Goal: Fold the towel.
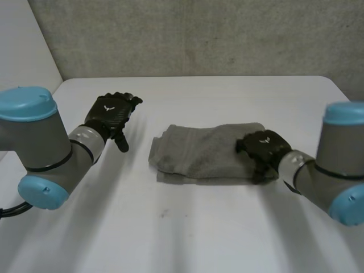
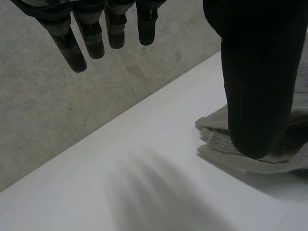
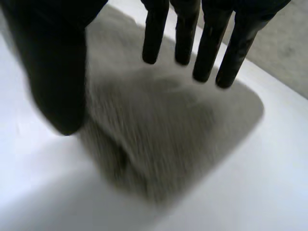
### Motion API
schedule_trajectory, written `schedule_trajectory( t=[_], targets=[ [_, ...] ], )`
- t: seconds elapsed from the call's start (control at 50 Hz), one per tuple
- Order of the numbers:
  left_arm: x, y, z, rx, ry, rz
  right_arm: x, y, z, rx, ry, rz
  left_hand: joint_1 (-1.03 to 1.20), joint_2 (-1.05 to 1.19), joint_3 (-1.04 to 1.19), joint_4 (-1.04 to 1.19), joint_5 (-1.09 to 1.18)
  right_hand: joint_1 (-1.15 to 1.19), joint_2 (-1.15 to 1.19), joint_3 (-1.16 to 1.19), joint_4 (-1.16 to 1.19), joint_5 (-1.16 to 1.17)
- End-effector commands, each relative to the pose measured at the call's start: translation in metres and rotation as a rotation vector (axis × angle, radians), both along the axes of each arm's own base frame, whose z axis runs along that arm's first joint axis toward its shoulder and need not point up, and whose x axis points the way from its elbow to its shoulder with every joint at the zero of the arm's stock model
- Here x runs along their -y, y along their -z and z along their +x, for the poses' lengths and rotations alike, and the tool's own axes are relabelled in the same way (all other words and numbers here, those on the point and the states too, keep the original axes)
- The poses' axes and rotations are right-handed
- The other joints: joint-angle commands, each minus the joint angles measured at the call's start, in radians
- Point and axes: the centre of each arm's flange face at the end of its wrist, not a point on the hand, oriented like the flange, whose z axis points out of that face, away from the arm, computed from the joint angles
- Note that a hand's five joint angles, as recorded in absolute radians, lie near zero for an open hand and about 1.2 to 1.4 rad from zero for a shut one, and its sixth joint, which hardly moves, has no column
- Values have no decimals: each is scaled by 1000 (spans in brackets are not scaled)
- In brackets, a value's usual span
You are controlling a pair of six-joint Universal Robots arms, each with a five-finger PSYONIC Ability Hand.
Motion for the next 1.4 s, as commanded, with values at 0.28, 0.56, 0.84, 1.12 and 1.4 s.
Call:
schedule_trajectory(
  t=[0.28, 0.56, 0.84, 1.12, 1.4],
  targets=[
    [-7, -1, 0, 3, 5, 6, 35, -24, -13, -59, 75, -308, 6, 10, 8, 8, -25, 891, 954, 954, 967, 966],
    [-9, 1, 8, 8, -14, 20, -72, -19, 154, -64, -512, -401, 6, 10, 8, 8, -25, 891, 954, 954, 967, 966],
    [-8, -4, 9, -11, -21, 14, -88, -22, 154, -102, -520, -403, 6, 10, 8, 8, -25, -197, -134, -134, -121, -122],
    [-9, -57, -37, -249, 58, 1, -19, -93, 67, 353, -29, -132, 30, 33, 32, 31, -1, -331, -268, -268, -254, -256],
    [-26, 18, -93, -200, 92, 328, 9, -51, 39, 330, 112, 75, 24, 28, 26, 25, -7, -331, -268, -268, -254, -256]
  ],
)
